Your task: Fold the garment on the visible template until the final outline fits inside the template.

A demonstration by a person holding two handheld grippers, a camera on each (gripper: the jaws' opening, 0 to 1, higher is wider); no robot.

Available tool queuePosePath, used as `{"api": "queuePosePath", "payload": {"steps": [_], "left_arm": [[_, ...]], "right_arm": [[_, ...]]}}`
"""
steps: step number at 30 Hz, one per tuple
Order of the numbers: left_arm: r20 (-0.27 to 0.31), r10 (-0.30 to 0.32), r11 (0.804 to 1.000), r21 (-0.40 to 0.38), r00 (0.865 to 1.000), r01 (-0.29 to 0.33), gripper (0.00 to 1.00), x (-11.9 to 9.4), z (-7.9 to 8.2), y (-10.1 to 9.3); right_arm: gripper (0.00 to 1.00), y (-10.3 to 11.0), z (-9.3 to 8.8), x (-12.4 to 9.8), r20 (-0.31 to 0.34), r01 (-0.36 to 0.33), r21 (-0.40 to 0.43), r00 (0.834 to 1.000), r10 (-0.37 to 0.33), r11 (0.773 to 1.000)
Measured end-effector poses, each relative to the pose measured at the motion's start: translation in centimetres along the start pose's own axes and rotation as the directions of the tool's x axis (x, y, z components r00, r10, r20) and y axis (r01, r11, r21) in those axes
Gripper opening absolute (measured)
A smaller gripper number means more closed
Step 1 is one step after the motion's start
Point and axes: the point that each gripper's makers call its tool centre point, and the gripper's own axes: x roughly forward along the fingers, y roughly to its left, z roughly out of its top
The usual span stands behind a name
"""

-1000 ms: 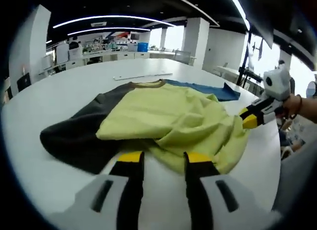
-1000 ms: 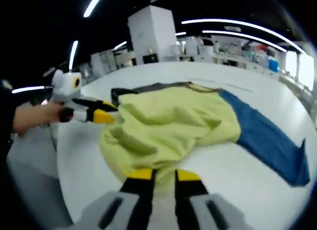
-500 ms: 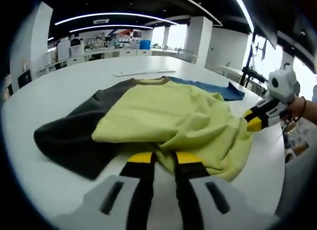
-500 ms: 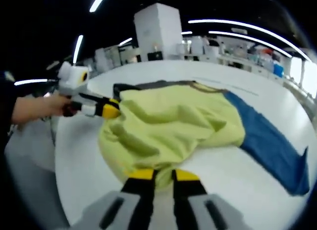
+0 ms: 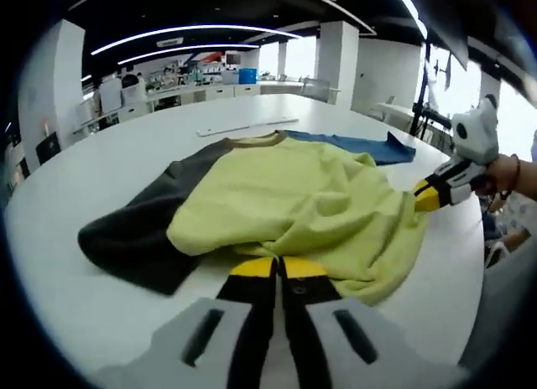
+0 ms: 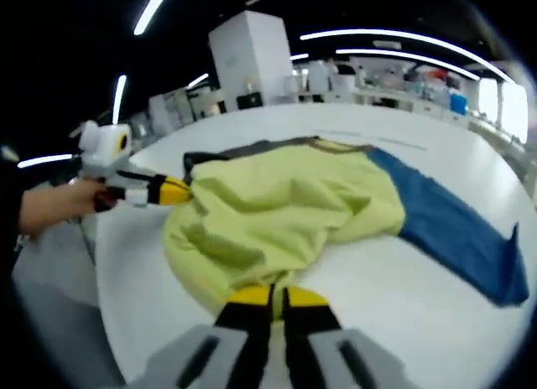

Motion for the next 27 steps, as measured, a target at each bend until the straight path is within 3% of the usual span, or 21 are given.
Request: {"api": "queuePosePath", "payload": {"steps": [10,13,20,27], "left_arm": [[-0.006,-0.007,0.996,-0.084,1.000,0.007,0.00,-1.9,-0.3,-1.4],[-0.026,-0.020,0.995,-0.102,0.999,0.017,0.00,-2.7,-0.2,-2.2],[-0.006,-0.040,0.992,-0.123,0.999,0.039,0.00,-4.0,0.7,-3.3],[-0.053,-0.042,0.992,-0.125,0.998,0.035,0.00,-4.9,0.2,-4.2]], "right_arm": [[0.00,-0.2,0.3,-2.2,0.032,0.045,0.066,0.998,-0.047,0.997],[0.00,-0.1,0.4,-3.0,0.038,0.071,0.060,0.997,-0.073,0.996],[0.00,-0.6,0.5,-4.5,0.053,0.133,0.053,0.989,-0.136,0.990],[0.00,0.0,0.7,-5.9,0.035,0.173,0.033,0.984,-0.174,0.984]]}}
